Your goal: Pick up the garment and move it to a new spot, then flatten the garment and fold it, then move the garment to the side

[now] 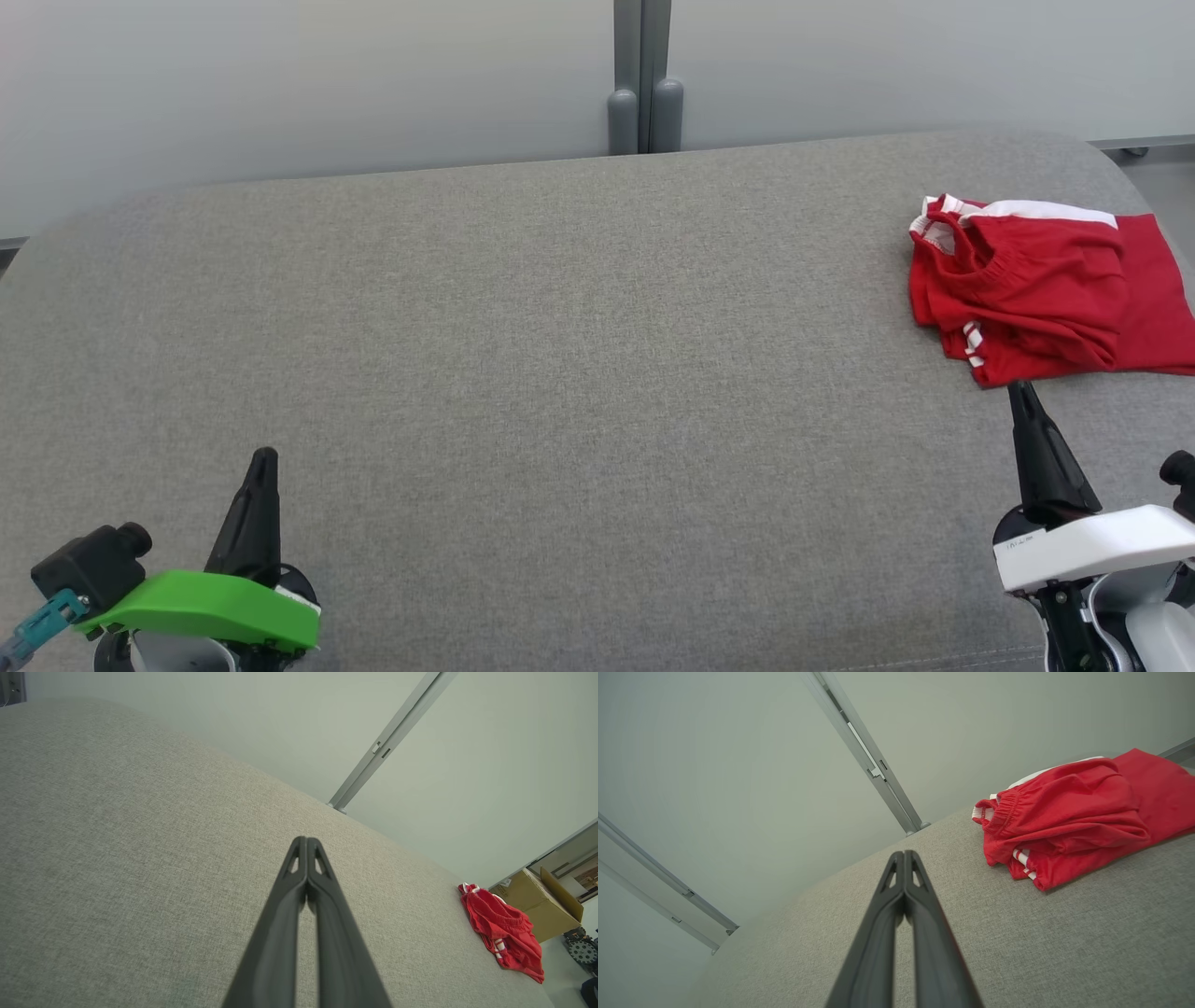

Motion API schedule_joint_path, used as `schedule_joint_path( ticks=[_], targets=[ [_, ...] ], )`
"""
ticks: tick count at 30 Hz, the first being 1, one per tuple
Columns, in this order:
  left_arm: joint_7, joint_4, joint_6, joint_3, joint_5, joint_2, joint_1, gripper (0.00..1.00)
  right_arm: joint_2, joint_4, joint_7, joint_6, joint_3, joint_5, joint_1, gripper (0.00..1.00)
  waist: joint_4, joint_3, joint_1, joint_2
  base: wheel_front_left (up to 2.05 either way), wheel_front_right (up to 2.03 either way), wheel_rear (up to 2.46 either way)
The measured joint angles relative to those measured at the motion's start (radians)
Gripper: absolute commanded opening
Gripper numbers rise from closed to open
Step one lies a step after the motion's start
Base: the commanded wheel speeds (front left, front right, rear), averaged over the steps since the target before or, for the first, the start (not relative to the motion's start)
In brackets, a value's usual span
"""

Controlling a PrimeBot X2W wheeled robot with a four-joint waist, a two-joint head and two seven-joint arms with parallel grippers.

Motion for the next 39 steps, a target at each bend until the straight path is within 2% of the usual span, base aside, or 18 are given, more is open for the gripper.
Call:
schedule_joint_path(
  ticks=[14, 39],
  targets=[
    [0.042, 0.035, -0.034, 0.040, -0.139, -0.016, -0.003, 0.00, 0.021, 0.045, 0.042, 0.012, -0.031, 0.173, -0.028, 0.00, 0.004, -0.003, 0.0000, 0.0000, 0.00, 0.00, 0.00],
    [0.116, 0.113, -0.088, 0.110, -0.389, -0.065, -0.029, 0.00, 0.053, 0.139, 0.114, 0.052, -0.085, 0.493, -0.077, 0.00, 0.010, -0.009, 0.0000, 0.0001, 0.00, 0.00, 0.00]
  ],
)
